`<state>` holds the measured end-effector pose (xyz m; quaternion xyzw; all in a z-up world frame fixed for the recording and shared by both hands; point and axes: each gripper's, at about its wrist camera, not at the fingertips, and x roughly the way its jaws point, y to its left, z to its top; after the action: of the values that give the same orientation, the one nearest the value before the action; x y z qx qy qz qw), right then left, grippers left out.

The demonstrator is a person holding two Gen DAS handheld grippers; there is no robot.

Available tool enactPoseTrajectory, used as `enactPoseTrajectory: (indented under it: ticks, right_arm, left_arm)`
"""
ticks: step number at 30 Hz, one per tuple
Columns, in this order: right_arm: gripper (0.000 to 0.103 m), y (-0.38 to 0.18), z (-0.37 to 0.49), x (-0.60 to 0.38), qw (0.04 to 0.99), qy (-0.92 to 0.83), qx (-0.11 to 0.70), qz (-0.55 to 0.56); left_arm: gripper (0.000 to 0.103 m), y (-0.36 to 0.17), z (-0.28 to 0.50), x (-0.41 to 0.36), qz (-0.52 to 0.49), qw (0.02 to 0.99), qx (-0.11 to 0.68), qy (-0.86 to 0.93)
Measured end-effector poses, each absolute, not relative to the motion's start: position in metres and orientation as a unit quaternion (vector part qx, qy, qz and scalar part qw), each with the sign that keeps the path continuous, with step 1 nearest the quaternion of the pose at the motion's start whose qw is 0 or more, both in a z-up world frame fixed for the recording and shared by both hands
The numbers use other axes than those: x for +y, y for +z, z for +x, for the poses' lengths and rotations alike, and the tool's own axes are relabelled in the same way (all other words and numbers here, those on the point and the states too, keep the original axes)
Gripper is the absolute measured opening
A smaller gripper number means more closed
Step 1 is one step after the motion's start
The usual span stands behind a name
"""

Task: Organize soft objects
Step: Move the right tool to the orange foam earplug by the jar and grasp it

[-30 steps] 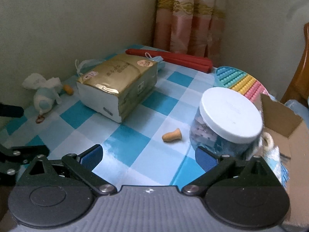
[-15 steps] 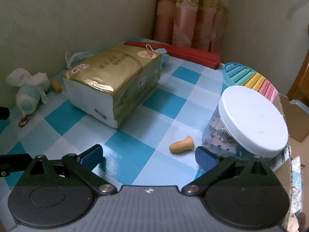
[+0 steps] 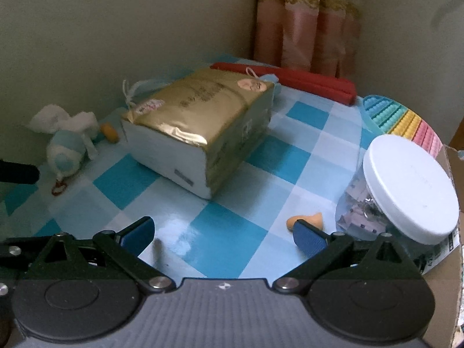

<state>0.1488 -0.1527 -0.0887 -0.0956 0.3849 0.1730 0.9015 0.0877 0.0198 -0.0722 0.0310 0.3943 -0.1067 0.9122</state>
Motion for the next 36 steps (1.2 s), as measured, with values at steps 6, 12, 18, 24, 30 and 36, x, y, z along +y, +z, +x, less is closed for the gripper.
enactPoseTrajectory:
  ticks: [6,12,18,24,30,36]
  right_arm:
    - [0.103,-0.087,0.147,-0.156,0.913,0.137,0.361,-0.129]
    - [0.098,-0.094,0.151,-0.165,0.913,0.118,0.37,-0.127]
    - [0.084,-0.092,0.15,-0.171,0.916,0.099,0.376,-0.1]
    - [0.067,-0.093,0.151,-0.174,0.922,0.079,0.372,-0.075]
    - [0.043,-0.092,0.152,-0.178,0.926,0.06,0.367,-0.07]
    - [0.039,-0.091,0.151,-0.181,0.926,0.059,0.368,-0.067]
  left_arm:
    - [0.1,-0.072,0.087,0.02,0.026,0.912,0.394,-0.11]
    - [0.1,-0.072,0.087,0.02,0.026,0.912,0.394,-0.11]
    - [0.1,-0.072,0.088,0.018,0.027,0.912,0.394,-0.111]
    - [0.1,-0.073,0.089,0.015,0.031,0.911,0.395,-0.112]
    - [0.1,-0.074,0.089,0.016,0.034,0.912,0.396,-0.104]
    - [0.097,-0.075,0.09,0.022,0.032,0.918,0.388,-0.07]
